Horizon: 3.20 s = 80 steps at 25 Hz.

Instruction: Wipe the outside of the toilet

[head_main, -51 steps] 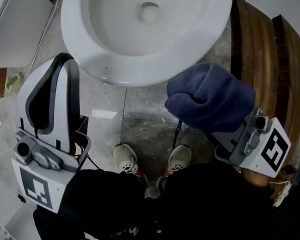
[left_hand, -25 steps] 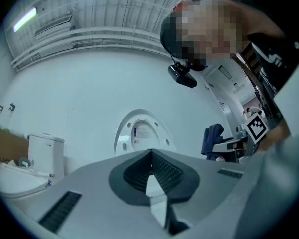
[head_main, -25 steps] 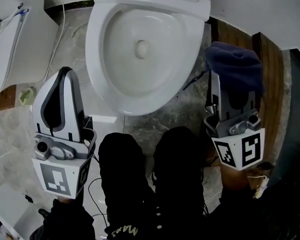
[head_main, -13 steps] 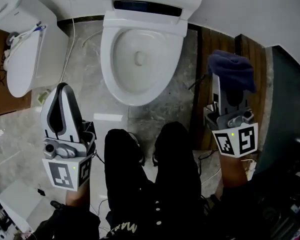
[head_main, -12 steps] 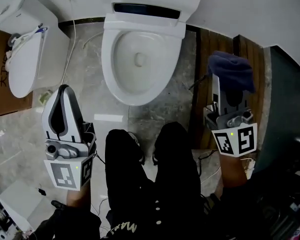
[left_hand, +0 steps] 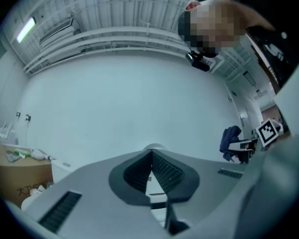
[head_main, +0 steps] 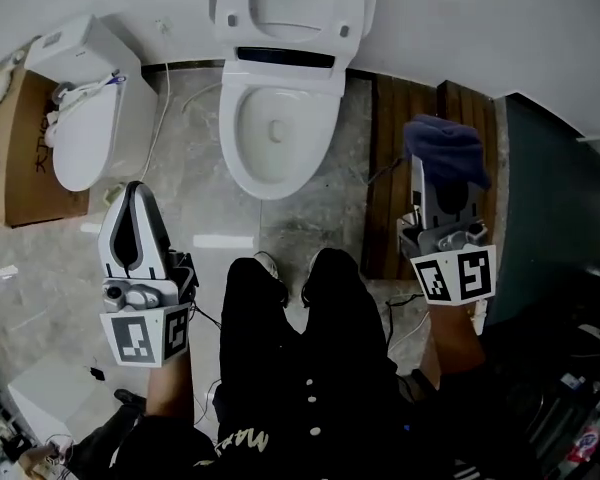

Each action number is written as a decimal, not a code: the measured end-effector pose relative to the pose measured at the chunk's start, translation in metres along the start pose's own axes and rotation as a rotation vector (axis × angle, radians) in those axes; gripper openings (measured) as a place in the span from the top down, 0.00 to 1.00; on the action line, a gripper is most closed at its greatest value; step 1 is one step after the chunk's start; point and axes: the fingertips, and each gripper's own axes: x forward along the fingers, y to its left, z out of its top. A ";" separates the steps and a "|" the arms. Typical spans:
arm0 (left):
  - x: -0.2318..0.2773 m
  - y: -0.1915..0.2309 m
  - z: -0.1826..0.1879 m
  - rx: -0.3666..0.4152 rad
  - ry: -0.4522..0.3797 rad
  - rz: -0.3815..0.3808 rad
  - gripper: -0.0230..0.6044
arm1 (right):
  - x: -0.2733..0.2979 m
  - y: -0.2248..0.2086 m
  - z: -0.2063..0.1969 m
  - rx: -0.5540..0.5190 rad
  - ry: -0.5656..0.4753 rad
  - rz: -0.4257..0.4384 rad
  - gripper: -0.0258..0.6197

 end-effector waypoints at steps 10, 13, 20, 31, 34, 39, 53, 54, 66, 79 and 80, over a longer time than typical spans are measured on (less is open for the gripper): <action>-0.027 -0.023 0.107 -0.010 -0.016 0.016 0.95 | -0.047 -0.006 0.106 0.054 -0.019 -0.045 0.90; -0.031 -0.029 0.130 0.003 -0.022 0.009 0.95 | -0.062 -0.014 0.130 0.061 -0.038 -0.079 0.90; -0.048 -0.037 0.158 -0.018 0.005 0.028 0.95 | -0.094 -0.022 0.161 0.038 -0.033 -0.132 0.90; -0.065 -0.024 0.185 0.045 0.012 0.041 0.95 | -0.127 -0.048 0.187 0.012 -0.016 -0.191 0.90; -0.070 -0.014 0.188 0.050 0.014 0.066 0.95 | -0.134 -0.057 0.191 -0.008 -0.011 -0.215 0.90; -0.078 0.003 0.193 0.079 0.019 0.113 0.95 | -0.142 -0.070 0.197 -0.031 -0.011 -0.232 0.90; -0.093 0.028 0.192 0.116 -0.004 0.171 0.95 | -0.120 -0.060 0.194 -0.025 -0.028 -0.160 0.90; -0.093 0.026 0.192 0.120 -0.007 0.167 0.95 | -0.120 -0.059 0.193 -0.019 -0.028 -0.158 0.90; -0.095 0.026 0.182 0.108 -0.018 0.171 0.95 | -0.120 -0.049 0.181 -0.018 -0.021 -0.139 0.90; -0.100 0.020 0.174 0.130 -0.004 0.175 0.95 | -0.121 -0.055 0.165 0.019 -0.012 -0.136 0.90; -0.101 0.019 0.175 0.131 -0.005 0.176 0.95 | -0.121 -0.055 0.165 0.020 -0.008 -0.134 0.90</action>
